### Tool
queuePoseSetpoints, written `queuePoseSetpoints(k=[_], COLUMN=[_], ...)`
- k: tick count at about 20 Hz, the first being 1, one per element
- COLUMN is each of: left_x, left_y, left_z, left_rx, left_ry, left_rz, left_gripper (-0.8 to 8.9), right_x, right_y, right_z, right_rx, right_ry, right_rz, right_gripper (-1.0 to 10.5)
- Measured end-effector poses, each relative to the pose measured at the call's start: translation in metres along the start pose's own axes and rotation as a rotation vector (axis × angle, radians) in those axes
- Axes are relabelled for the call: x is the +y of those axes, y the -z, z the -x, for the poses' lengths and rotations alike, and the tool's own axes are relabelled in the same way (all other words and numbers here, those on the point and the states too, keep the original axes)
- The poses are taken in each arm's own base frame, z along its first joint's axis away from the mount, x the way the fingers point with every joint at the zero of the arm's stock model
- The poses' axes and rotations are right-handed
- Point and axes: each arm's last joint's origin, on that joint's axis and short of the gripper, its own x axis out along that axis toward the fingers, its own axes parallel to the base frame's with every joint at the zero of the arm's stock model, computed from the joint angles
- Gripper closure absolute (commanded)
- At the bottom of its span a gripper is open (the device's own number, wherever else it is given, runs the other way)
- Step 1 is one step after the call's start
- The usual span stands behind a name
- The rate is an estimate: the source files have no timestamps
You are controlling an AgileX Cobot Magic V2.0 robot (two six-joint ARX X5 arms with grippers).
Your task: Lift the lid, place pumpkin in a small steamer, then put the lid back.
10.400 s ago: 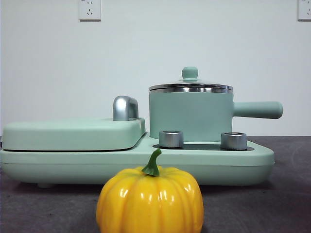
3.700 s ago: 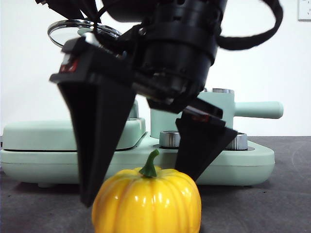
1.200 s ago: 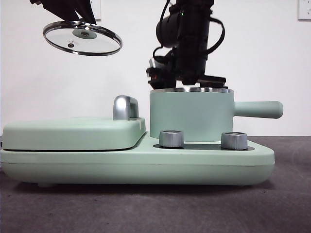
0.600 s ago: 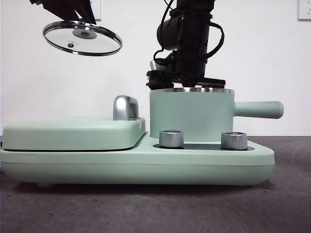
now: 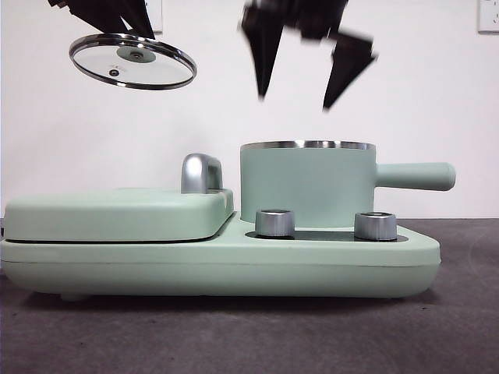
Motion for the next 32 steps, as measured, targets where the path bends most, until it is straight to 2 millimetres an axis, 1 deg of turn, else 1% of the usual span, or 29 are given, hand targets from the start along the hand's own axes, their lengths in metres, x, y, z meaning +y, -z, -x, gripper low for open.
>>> queuePoseSetpoints(k=[3, 4, 6, 9, 11, 12, 13, 15, 16, 18, 20, 22, 25, 27, 29, 32], left_x=[0.000, 0.000, -0.001, -0.002, -0.004, -0.005, -0.007, -0.013, -0.017, -0.025, -0.035, -0.048, -0.068, -0.081, -0.093, -0.110], left_y=[0.000, 0.000, 0.000, 0.000, 0.000, -0.001, -0.001, -0.002, -0.002, -0.003, -0.003, -0.004, -0.005, -0.005, -0.004, -0.004], left_z=[0.000, 0.000, 0.000, 0.000, -0.001, -0.001, -0.001, -0.002, -0.003, -0.004, -0.006, -0.007, -0.008, -0.009, -0.009, -0.008], left_rx=[0.001, 0.001, 0.001, 0.000, 0.001, 0.001, 0.001, 0.001, 0.002, 0.002, 0.003, 0.003, 0.004, 0.005, 0.006, 0.004], left_ry=[0.000, 0.000, 0.002, 0.005, 0.008, 0.012, 0.017, 0.031, 0.039, 0.058, 0.082, 0.110, 0.156, 0.186, 0.215, 0.253], left_rz=[0.000, 0.000, -0.001, -0.003, -0.006, -0.009, -0.013, -0.023, -0.029, -0.044, -0.062, -0.084, -0.118, -0.141, -0.163, -0.193], left_gripper=[7.95, 7.95, 7.95, 7.95, 7.95, 7.95, 7.95, 7.95, 7.95, 7.95, 7.95, 7.95, 7.95, 7.95, 7.95, 7.95], right_x=[-0.001, -0.003, -0.004, -0.007, -0.010, -0.013, -0.016, -0.021, -0.024, -0.027, -0.031, -0.032, -0.034, -0.035, -0.035, -0.034], right_y=[0.034, 0.054, 0.091, 0.150, 0.186, 0.209, 0.225, 0.260, 0.276, 0.302, 0.326, 0.341, 0.351, 0.352, 0.351, 0.348], right_z=[0.061, 0.083, 0.112, 0.144, 0.161, 0.169, 0.174, 0.177, 0.177, 0.178, 0.170, 0.158, 0.142, 0.136, 0.134, 0.136], right_rx=[-0.087, -0.113, -0.150, -0.208, -0.259, -0.293, -0.320, -0.369, -0.433, -0.564, -0.615, -0.613, -0.586, -0.572, -0.568, -0.610], right_ry=[-0.011, -0.015, -0.020, -0.039, -0.051, -0.057, -0.063, -0.076, -0.089, -0.119, -0.161, -0.194, -0.201, -0.201, -0.201, -0.208], right_rz=[0.005, 0.006, 0.013, 0.036, 0.045, 0.046, 0.041, 0.028, 0.025, 0.028, 0.039, 0.048, 0.040, 0.030, 0.028, 0.030], right_gripper=[4.0, 4.0, 4.0, 4.0, 4.0, 4.0, 4.0, 4.0, 4.0, 4.0, 4.0, 4.0, 4.0, 4.0, 4.0, 4.0])
